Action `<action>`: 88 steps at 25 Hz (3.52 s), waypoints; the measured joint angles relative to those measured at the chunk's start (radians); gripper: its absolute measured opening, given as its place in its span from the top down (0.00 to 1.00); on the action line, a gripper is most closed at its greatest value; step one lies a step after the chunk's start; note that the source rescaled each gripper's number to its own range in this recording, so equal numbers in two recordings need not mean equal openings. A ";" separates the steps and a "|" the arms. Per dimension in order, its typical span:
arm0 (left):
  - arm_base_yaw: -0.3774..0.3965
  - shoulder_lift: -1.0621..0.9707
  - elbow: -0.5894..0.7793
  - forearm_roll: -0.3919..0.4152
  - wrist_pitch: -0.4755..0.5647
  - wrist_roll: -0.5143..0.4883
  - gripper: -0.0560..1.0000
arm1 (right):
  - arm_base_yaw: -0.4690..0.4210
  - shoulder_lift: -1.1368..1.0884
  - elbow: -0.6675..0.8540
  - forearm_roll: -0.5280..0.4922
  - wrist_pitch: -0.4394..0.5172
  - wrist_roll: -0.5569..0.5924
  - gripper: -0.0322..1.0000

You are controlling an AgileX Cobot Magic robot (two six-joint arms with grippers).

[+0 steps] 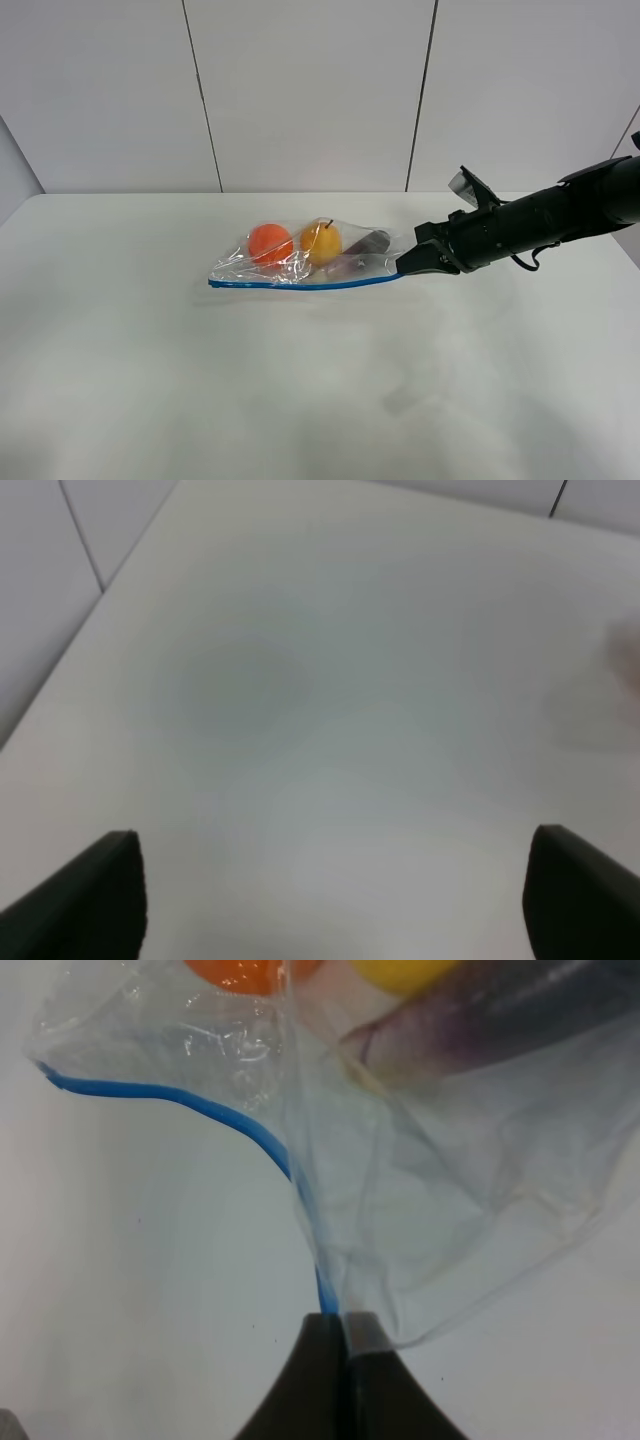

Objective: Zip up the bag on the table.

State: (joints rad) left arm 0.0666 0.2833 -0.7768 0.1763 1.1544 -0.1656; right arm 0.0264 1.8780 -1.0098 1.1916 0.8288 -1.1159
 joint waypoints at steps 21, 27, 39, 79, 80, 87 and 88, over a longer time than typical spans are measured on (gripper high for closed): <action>0.000 -0.290 0.182 -0.121 -0.061 0.026 0.01 | 0.000 0.000 0.000 0.000 -0.004 0.000 0.97; 0.000 -0.290 0.206 -0.115 -0.005 0.068 0.01 | 0.000 0.000 0.000 0.000 -0.005 0.000 0.97; 0.000 -0.290 0.210 -0.143 0.009 0.137 0.01 | 0.000 0.000 0.000 -0.001 -0.009 0.000 0.97; 0.000 -0.290 0.210 -0.148 0.010 0.140 0.01 | 0.000 -0.003 0.000 -0.085 -0.194 -0.007 0.16; 0.000 -0.290 0.210 -0.148 0.010 0.140 0.01 | 0.000 -0.008 0.000 -0.116 -0.225 -0.011 0.16; 0.000 -0.290 0.210 -0.148 0.010 0.140 0.01 | 0.000 -0.041 0.000 -0.496 -0.489 0.117 0.16; 0.000 -0.290 0.210 -0.148 0.010 0.140 0.01 | 0.000 -0.041 0.000 -0.558 -0.529 0.152 0.16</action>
State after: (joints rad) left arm 0.0666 -0.0065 -0.5672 0.0287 1.1644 -0.0259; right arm 0.0264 1.8367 -1.0098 0.6337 0.2996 -0.9641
